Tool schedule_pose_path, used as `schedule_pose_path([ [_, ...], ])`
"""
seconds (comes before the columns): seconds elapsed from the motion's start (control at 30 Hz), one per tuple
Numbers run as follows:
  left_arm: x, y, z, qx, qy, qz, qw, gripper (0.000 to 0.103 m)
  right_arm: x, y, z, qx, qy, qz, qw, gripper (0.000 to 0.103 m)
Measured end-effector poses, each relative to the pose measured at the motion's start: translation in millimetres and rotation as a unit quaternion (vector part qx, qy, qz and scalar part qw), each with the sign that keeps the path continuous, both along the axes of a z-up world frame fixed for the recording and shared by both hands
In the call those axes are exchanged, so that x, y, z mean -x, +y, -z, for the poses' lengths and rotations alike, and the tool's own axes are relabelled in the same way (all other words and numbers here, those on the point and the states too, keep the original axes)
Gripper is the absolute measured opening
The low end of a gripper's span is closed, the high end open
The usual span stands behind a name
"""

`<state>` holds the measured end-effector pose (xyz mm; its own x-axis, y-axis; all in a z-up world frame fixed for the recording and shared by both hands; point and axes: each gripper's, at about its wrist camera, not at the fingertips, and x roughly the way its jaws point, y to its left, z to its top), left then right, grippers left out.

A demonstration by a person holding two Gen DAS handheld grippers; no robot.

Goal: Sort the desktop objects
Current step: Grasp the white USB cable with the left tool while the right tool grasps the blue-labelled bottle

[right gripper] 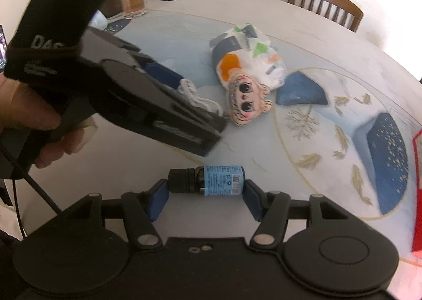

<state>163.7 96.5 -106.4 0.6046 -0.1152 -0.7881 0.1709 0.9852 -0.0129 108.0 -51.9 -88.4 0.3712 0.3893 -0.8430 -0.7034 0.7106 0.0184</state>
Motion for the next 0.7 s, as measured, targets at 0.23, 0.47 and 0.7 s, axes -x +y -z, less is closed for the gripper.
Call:
schedule_pose_path([
  [0.23,13.1,-2.0,-3.3,0.014,0.012,-0.004,0.9998,0.077,-4.8,-23.0,-8.1,-0.001,-0.006,0.03,1.0,0.06],
  [0.47,25.4,-7.9,-15.8,0.023,0.013,-0.003,0.9996,0.077,-8.0,-46.1,-21.0,-0.013,-0.009,0.057,0.998,0.06],
  [0.7,33.5,-24.7,-32.2,0.026,0.007,0.005,0.9996,0.077,-9.4,-72.4,-33.7,-0.026,-0.015,0.078,0.996,0.06],
])
